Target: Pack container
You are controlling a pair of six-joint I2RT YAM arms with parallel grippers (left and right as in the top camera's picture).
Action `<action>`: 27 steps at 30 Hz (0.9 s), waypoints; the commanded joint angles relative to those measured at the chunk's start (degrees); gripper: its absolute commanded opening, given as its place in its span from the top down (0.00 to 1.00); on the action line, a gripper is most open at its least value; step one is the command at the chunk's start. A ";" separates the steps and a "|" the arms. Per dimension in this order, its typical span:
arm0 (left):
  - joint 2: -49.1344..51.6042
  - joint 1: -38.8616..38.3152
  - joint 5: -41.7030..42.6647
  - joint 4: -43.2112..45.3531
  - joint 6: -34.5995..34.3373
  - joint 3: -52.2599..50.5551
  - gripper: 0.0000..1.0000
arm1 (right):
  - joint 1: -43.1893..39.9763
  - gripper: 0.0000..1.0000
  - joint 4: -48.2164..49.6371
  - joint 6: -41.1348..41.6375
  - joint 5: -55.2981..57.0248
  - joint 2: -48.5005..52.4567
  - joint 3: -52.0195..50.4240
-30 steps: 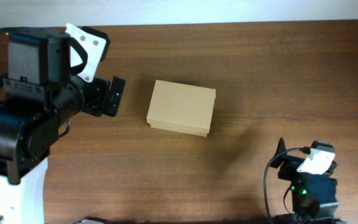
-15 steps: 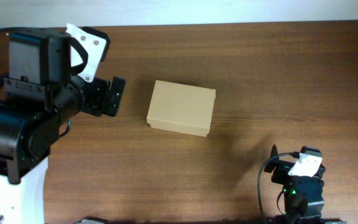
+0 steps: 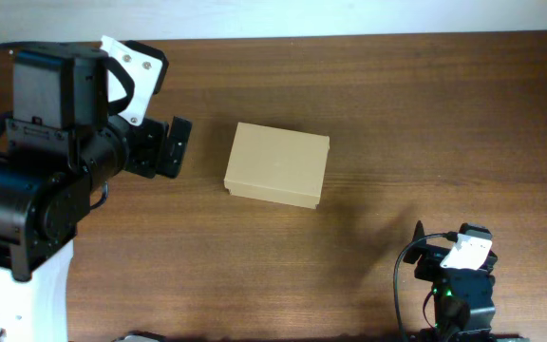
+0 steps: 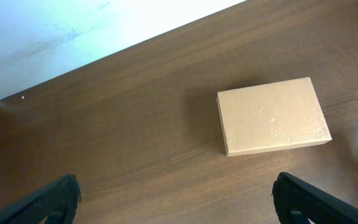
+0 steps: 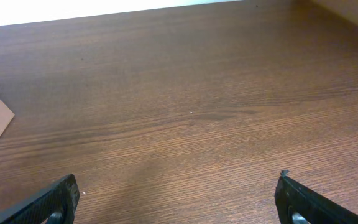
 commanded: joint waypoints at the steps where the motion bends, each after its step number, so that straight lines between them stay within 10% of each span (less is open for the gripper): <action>1: 0.15 0.13 -0.57 0.11 -0.13 0.42 0.01 | -0.44 0.01 0.13 -0.13 0.22 -0.59 -0.52; 9: -6.40 0.61 -0.46 7.13 1.18 -3.37 0.01 | -0.44 0.01 0.13 -0.13 0.24 -0.59 -0.52; 27: -61.24 3.43 -0.22 75.91 1.18 -85.44 0.01 | -0.44 0.01 0.13 -0.13 0.24 -0.59 -0.52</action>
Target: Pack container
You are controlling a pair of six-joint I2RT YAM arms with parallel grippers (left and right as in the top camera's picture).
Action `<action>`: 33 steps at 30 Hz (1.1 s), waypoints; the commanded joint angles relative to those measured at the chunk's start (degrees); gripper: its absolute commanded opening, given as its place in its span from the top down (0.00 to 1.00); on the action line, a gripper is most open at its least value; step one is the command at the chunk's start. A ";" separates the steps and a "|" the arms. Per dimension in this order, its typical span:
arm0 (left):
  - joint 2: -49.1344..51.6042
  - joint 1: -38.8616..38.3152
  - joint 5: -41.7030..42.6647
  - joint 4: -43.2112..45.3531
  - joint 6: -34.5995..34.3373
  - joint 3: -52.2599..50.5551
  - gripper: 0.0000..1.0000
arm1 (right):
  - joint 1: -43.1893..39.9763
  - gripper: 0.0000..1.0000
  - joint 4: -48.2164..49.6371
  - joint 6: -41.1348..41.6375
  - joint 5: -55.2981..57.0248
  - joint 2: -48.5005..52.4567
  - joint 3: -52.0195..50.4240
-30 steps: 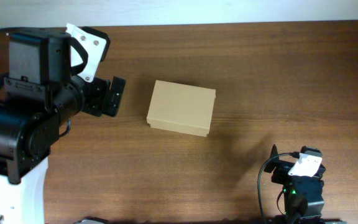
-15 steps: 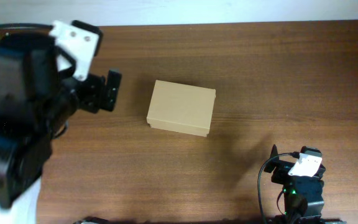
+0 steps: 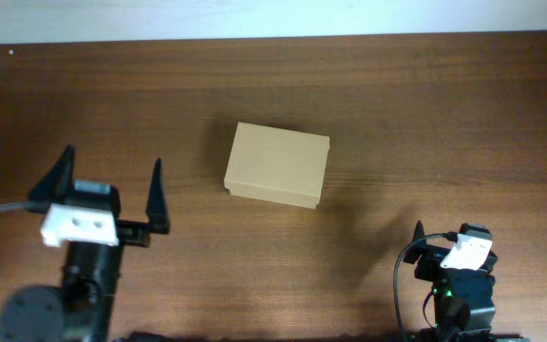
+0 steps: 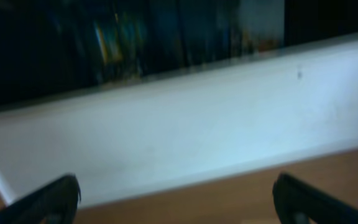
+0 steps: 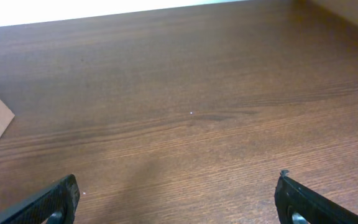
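A closed tan cardboard box lies flat in the middle of the brown table. My left gripper is near the front left, well short of the box, its two fingers spread wide and empty. In the blurred left wrist view the left gripper faces a white wall, and the box is out of sight. My right gripper rests at the front right, open and empty. In the right wrist view the right gripper hangs over bare wood, with one corner of the box at the left edge.
A white wall runs behind the far table edge, with dark shapes above it. The right arm's cable loops beside its base. No other objects show on the wood.
My left arm was at the far left beside the box, looking down on it. It is now at the front left, pointing towards the wall, still open. The box and right arm have not moved.
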 commanded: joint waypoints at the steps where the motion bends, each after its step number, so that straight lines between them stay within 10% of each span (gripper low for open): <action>1: -9.51 0.31 -0.26 8.96 0.59 -15.52 0.01 | -0.44 0.01 0.13 -0.13 0.22 -0.50 -0.48; 10: -27.67 3.08 -0.46 28.48 0.61 -41.90 0.01 | -0.44 0.01 0.13 -0.13 0.22 -0.50 -0.48; 33: -30.14 11.41 -0.44 23.76 0.59 -55.47 0.01 | -0.44 0.01 0.13 -0.13 0.22 -0.50 -0.48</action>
